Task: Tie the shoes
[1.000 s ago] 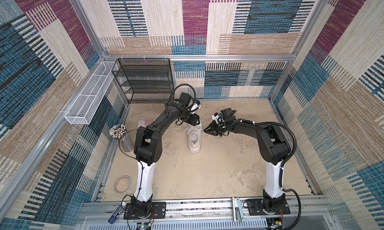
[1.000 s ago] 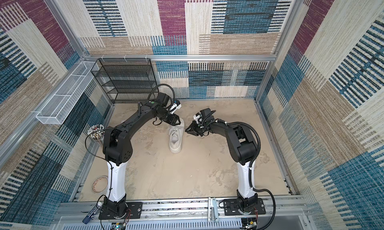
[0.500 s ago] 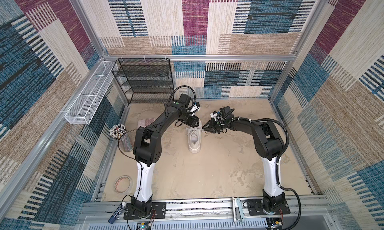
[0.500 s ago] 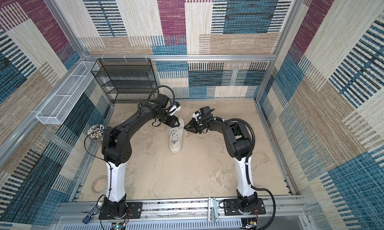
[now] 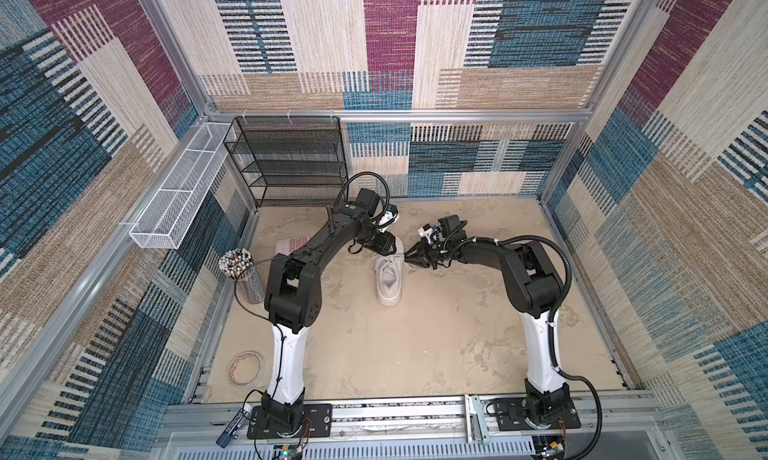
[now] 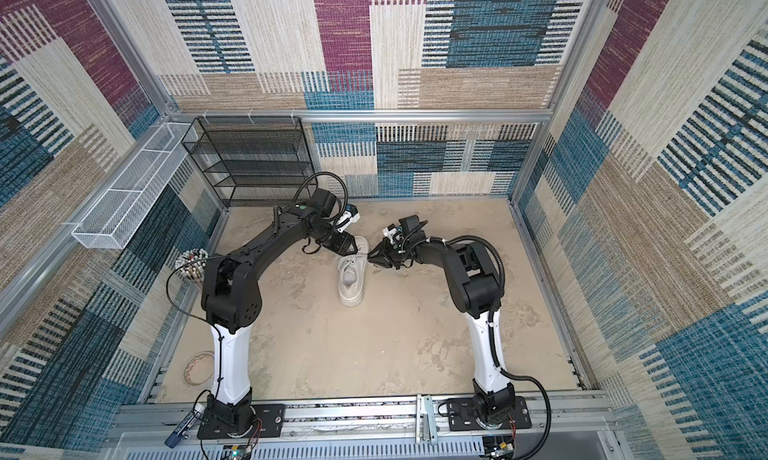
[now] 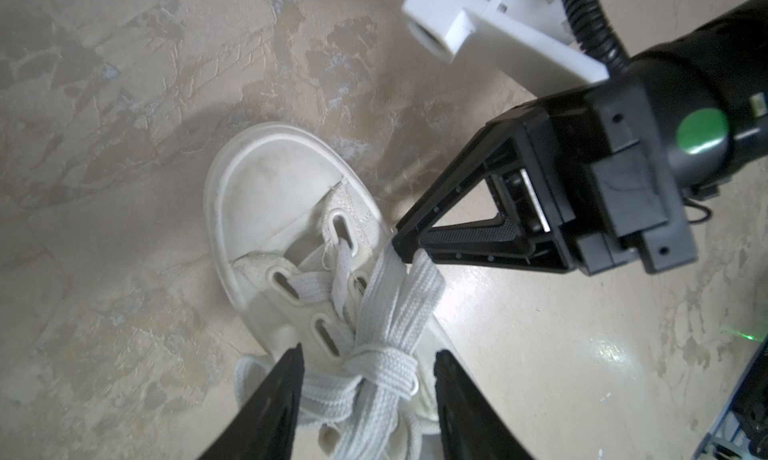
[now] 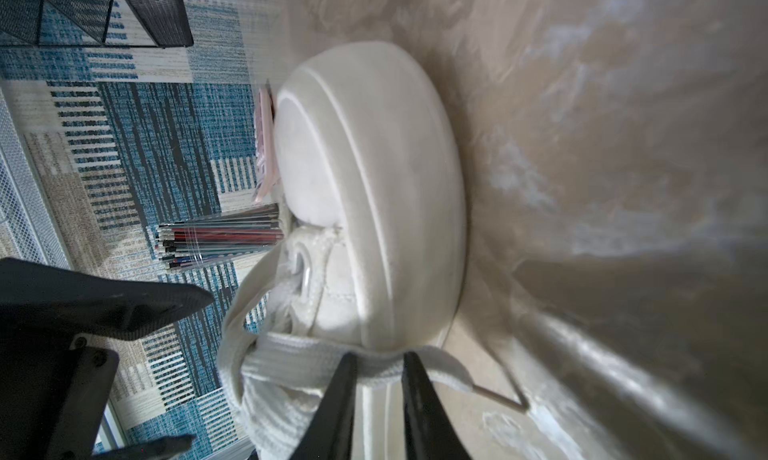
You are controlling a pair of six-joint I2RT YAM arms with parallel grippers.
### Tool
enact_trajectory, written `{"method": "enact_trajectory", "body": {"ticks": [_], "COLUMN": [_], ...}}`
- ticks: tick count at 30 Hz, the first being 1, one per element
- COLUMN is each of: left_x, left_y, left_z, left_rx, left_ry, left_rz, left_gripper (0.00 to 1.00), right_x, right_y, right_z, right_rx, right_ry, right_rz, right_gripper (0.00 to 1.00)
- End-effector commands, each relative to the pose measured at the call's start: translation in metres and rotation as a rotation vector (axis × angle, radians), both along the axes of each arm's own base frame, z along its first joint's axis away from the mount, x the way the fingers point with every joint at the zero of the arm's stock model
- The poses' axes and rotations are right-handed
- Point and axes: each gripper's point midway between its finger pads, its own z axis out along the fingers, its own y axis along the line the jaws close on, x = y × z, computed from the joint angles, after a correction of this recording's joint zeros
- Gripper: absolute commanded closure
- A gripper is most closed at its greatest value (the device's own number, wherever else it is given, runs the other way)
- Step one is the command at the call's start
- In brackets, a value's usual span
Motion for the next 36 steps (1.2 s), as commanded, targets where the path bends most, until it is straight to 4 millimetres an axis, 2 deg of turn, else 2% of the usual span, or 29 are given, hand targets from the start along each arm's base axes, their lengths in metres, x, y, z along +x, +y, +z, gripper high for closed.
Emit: {"method": "enact_trajectory", "body": {"ticks": [1, 11, 20, 30, 36], "left_x": [-0.004, -0.008, 0.005, -0.002, -0.005], "left_y": [0.002, 0.007, -0.001, -0.009, -0.007], "left_z": [0.002, 0.002, 0.011, -0.009, -0.02], "left_rx": [0.004, 0.015, -0.003, 0.035, 0.164], "left_ry": [0.003, -0.001, -0.043, -0.017, -0.064], "left_rz": [-0.004, -0.004, -0.03, -0.101, -0.138], "left_gripper": [0.46, 0.46, 0.44, 0.58, 0.63], "right_x": [0.002, 0.004, 0.01, 0.01, 0.011], "right_y": [0.007, 0.007, -0.002, -0.002, -0.004], "right_z": [0.008, 0.01, 0.017, 0.02, 0.02], "right_rx": [0.061, 0.065, 0.017, 0.008, -0.004], "right_ry": [-0.01, -0.021, -0.05, -0.061, -0.063], "right_rz": [0.008, 0.012, -0.016, -0.013, -0.018], "right_gripper": [0.8, 1.0, 1.0, 1.0, 1.0]}}
